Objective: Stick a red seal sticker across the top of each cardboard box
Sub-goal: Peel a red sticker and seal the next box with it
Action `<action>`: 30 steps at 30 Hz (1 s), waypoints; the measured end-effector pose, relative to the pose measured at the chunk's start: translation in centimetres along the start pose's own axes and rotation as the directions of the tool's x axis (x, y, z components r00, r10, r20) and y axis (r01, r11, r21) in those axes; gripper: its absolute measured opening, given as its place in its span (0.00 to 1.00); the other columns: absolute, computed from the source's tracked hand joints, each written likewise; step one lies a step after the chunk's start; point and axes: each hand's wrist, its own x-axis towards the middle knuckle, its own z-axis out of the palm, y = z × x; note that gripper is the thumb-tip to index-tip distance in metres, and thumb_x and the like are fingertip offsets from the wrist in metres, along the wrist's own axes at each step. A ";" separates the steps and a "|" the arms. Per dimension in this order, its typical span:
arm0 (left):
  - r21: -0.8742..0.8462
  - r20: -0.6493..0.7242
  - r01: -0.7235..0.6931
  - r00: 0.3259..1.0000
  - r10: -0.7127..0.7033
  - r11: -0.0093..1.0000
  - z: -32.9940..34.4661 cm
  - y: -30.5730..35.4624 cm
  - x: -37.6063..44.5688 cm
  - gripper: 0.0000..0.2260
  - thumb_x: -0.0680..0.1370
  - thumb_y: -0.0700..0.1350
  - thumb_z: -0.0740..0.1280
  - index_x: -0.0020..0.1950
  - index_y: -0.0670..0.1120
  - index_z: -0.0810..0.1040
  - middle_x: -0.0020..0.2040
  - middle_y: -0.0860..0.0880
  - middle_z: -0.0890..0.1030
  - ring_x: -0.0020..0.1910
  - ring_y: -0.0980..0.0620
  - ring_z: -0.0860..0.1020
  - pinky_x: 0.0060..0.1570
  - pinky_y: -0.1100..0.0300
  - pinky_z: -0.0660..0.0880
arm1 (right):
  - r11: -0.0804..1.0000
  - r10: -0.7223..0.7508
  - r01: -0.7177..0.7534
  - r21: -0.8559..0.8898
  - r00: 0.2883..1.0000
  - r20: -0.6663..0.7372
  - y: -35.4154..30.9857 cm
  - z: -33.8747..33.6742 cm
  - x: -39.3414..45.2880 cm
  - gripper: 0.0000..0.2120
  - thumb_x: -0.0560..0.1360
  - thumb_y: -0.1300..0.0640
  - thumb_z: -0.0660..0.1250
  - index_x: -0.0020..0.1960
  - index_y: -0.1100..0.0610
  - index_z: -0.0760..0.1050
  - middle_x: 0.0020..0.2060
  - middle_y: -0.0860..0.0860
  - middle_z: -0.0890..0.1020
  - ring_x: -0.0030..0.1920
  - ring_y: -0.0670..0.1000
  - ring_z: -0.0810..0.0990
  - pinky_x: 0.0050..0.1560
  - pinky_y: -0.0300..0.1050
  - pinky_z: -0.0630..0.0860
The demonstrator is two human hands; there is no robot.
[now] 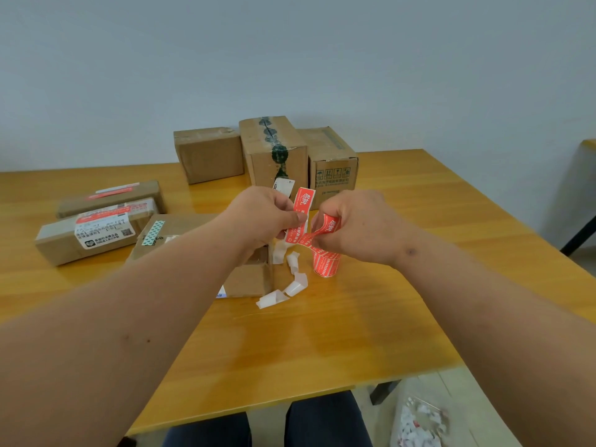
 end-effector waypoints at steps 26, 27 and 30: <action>-0.151 -0.010 -0.098 0.995 0.098 0.984 -2.7 -0.7 -1.1 0.06 0.76 0.46 0.71 0.47 0.44 0.84 0.39 0.49 0.85 0.39 0.55 0.81 0.45 0.60 0.73 | 0.928 0.108 -0.090 0.360 0.994 -0.032 -1.7 0.2 0.6 0.07 0.75 0.50 0.70 0.44 0.54 0.82 0.43 0.57 0.84 0.39 0.55 0.80 0.37 0.42 0.74; -0.163 -0.012 -0.104 0.995 0.104 0.981 -2.9 -0.8 -1.2 0.06 0.76 0.45 0.71 0.46 0.44 0.84 0.38 0.49 0.85 0.39 0.55 0.81 0.47 0.58 0.74 | 0.923 0.114 -0.096 0.373 0.993 -0.028 -2.0 0.3 0.6 0.07 0.75 0.51 0.70 0.43 0.54 0.82 0.43 0.57 0.84 0.39 0.53 0.79 0.37 0.41 0.74; -0.187 -0.023 -0.113 0.994 0.111 0.976 -3.2 -1.0 -1.4 0.05 0.75 0.45 0.72 0.46 0.44 0.84 0.39 0.48 0.85 0.40 0.53 0.80 0.53 0.55 0.74 | 0.902 0.136 -0.117 0.416 0.991 -0.015 -2.4 0.5 0.9 0.07 0.73 0.52 0.71 0.43 0.56 0.82 0.44 0.57 0.84 0.40 0.52 0.78 0.37 0.41 0.74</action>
